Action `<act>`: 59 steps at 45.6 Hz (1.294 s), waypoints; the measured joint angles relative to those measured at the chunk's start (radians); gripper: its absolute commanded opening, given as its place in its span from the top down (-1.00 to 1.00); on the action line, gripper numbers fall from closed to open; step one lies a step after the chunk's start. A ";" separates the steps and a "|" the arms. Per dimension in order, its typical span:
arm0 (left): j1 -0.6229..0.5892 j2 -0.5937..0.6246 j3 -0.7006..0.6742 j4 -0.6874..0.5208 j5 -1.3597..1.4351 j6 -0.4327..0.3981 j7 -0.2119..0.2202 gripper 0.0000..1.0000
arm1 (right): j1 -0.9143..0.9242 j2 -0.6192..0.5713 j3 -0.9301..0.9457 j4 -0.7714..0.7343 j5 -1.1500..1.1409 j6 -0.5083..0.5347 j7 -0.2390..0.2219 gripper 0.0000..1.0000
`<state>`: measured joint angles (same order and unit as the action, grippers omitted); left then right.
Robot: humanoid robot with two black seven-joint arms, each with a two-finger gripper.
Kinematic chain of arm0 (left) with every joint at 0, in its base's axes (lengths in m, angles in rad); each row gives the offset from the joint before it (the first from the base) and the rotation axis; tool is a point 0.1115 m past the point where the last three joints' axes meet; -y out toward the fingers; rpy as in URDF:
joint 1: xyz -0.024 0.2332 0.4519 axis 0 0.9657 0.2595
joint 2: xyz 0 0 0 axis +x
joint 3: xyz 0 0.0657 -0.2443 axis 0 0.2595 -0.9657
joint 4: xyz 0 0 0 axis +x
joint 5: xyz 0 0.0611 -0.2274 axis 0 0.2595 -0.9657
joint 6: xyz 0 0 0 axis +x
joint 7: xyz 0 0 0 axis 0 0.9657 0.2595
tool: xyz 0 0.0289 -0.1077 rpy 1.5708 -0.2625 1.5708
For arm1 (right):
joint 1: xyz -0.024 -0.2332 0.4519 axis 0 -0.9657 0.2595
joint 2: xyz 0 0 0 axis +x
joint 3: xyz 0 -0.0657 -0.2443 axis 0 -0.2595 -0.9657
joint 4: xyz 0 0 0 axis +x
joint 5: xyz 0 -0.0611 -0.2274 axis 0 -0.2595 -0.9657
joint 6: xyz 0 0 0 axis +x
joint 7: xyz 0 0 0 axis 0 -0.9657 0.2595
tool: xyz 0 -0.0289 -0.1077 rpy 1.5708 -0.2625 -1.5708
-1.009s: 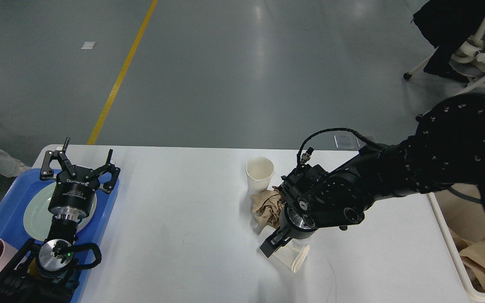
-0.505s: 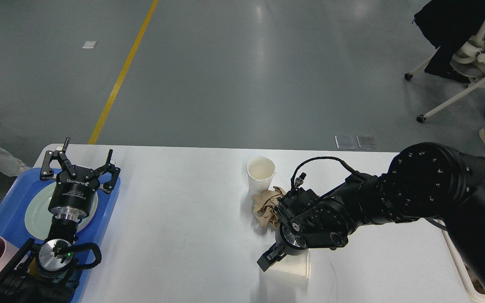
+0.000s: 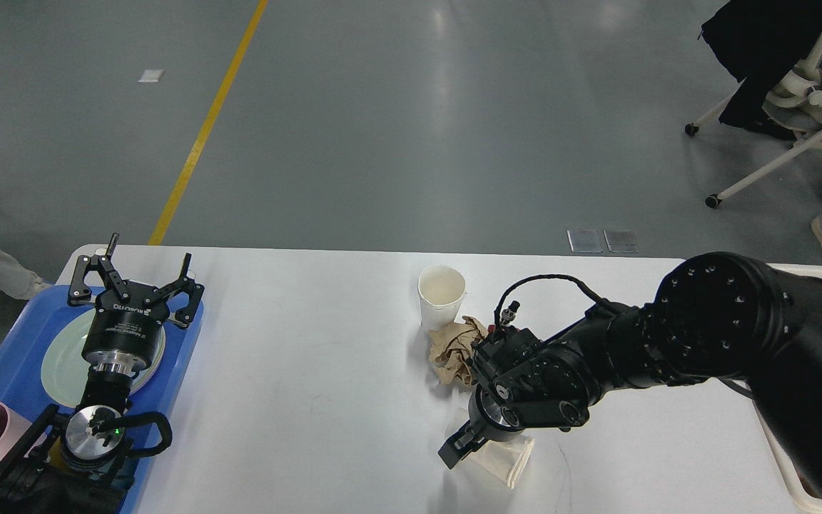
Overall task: Tidy desktop
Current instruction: 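Grasp the white plastic cup with the right gripper, then carry the plastic cup with the right gripper and drop it in the bin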
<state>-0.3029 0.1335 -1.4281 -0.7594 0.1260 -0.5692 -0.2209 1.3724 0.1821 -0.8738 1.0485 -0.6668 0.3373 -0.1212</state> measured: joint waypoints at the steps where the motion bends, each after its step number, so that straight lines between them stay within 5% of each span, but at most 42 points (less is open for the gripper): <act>1: 0.000 0.000 0.000 0.000 0.000 0.000 0.000 -0.93 | 0.000 0.000 0.001 0.004 0.000 0.000 0.000 -0.93; 6: 0.000 0.000 0.000 0.000 0.000 0.000 0.000 -0.93 | -0.002 0.000 0.004 0.014 0.002 -0.006 0.000 -0.70; 11: 0.000 0.000 0.000 0.000 0.000 0.000 0.000 -0.93 | -0.010 0.000 0.003 0.013 0.004 -0.009 0.000 -0.28; 15: 0.000 0.000 0.000 0.000 0.000 0.000 0.000 -0.93 | -0.017 0.002 -0.003 0.010 0.005 -0.006 -0.001 -0.21; 32: 0.000 0.000 0.000 0.000 0.000 0.000 0.000 -0.93 | -0.015 -0.006 -0.008 0.019 0.021 0.011 -0.001 1.00; 59: -0.001 0.000 0.000 0.000 0.000 0.000 0.000 -0.93 | 0.098 -0.075 -0.040 0.079 0.276 0.062 -0.003 1.00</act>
<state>-0.3036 0.1335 -1.4281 -0.7594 0.1257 -0.5692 -0.2209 1.4702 0.1067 -0.9142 1.1272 -0.3912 0.3991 -0.1243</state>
